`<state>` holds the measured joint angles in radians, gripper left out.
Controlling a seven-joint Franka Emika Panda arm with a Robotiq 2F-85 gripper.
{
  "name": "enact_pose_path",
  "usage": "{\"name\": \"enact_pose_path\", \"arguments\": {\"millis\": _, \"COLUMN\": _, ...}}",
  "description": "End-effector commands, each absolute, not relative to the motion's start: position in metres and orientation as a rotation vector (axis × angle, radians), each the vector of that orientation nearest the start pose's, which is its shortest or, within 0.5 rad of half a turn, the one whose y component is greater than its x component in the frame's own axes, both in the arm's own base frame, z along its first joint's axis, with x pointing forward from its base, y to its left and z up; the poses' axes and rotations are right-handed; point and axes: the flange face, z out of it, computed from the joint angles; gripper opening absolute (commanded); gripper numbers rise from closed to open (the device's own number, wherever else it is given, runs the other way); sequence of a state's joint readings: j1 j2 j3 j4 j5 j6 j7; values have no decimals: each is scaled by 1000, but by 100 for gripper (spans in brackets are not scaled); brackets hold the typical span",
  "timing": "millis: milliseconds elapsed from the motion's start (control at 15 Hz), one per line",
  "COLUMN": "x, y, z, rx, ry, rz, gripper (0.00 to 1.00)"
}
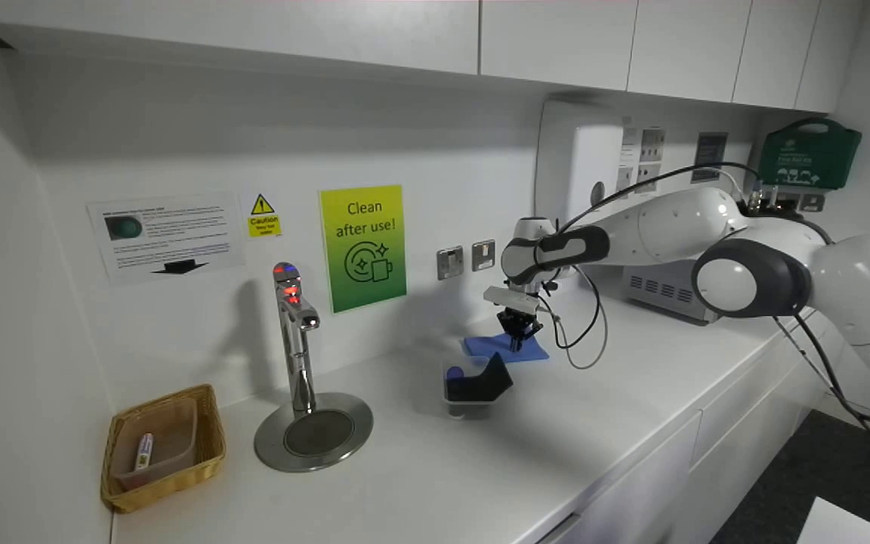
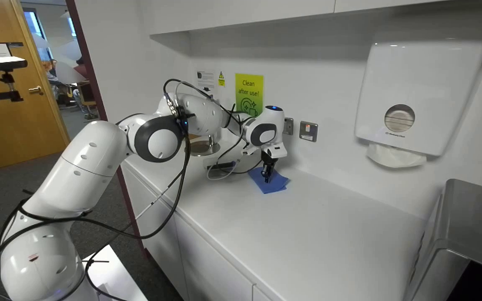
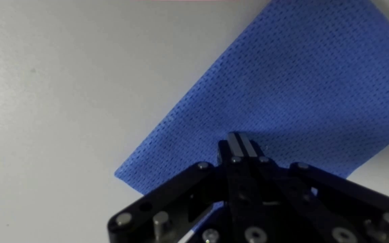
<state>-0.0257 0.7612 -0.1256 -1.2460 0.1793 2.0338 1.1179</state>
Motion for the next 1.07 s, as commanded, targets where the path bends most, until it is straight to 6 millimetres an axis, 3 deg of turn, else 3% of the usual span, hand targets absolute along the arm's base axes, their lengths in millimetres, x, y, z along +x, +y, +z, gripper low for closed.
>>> {"name": "enact_pose_path", "arguments": {"millis": 0, "x": 705, "y": -65, "z": 297, "rx": -2526, "ry": 1760, "rz": 162, "gripper": 0}}
{"name": "enact_pose_path", "arguments": {"millis": 467, "x": 646, "y": -74, "z": 290, "rx": -2641, "ry": 1643, "rz": 277, "gripper": 0}}
{"name": "enact_pose_path", "arguments": {"millis": 1000, "x": 578, "y": -96, "z": 288, "rx": -2666, "ry": 1645, "rz": 346, "gripper": 0}}
